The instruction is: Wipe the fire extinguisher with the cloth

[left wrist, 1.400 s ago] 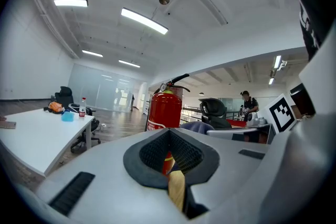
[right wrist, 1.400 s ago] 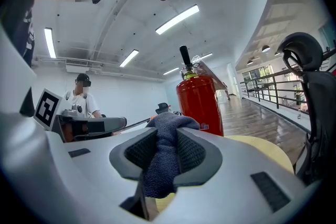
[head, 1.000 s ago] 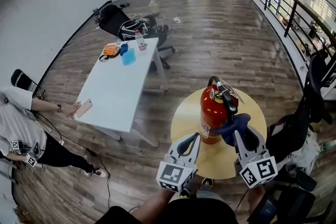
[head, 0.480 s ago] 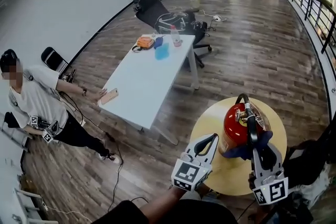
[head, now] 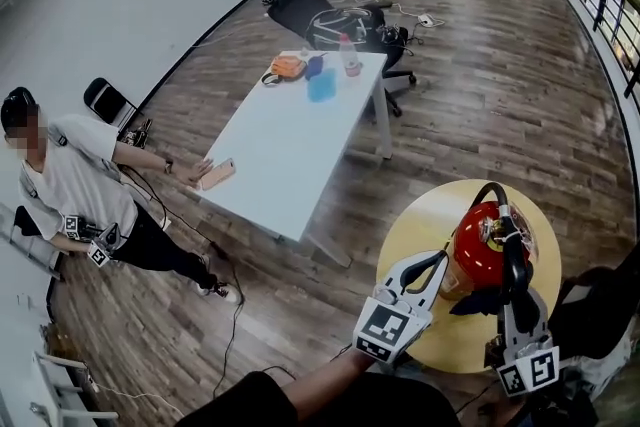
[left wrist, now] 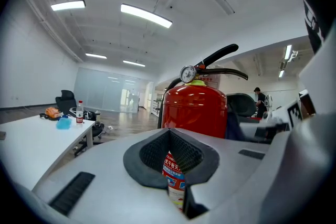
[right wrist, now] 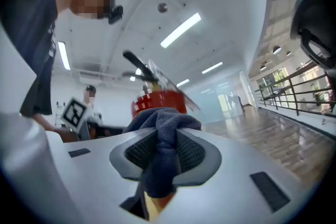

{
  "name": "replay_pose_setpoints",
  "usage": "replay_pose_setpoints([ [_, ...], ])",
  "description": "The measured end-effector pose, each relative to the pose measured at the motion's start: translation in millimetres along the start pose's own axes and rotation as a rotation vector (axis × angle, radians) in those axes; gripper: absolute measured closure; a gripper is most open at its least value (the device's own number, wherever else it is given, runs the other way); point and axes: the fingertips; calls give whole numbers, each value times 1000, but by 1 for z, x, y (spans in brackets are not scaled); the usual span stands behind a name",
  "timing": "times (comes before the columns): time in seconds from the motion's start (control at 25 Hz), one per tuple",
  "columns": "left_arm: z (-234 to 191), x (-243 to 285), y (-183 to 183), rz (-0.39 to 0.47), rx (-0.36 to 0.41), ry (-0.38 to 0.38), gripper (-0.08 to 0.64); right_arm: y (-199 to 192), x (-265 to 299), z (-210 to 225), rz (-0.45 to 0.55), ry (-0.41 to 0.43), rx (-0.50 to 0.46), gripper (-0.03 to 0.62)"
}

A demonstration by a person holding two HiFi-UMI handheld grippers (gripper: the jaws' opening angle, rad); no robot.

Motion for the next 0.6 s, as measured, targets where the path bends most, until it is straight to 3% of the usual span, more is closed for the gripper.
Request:
replay_pose_setpoints([
  [0.08,1,1,-1,2,-3,-10,537,33,8,-10,74,33,-31,485],
  [0.16,1,1,-2,1,-6,-18,537,28,8,-9,58,39,-84,485],
  [0.24,3,1,-3,-4,-7,-29,537,2,1,-3,7,22,-92,485],
  [0.4,3,1,-4,-6,-6,-37,537,-70,-18,16,-119,-48,-10,485],
  [0.6,4,3,-6,-14,-5,-48,537,-141,-37,34,-357,-141,28,485],
])
Point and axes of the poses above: the fingertips, and each gripper's own axes: x forward along the fingers, z to its right, y out of its top, and after that the axes turned 10 degrees about z, right-handed
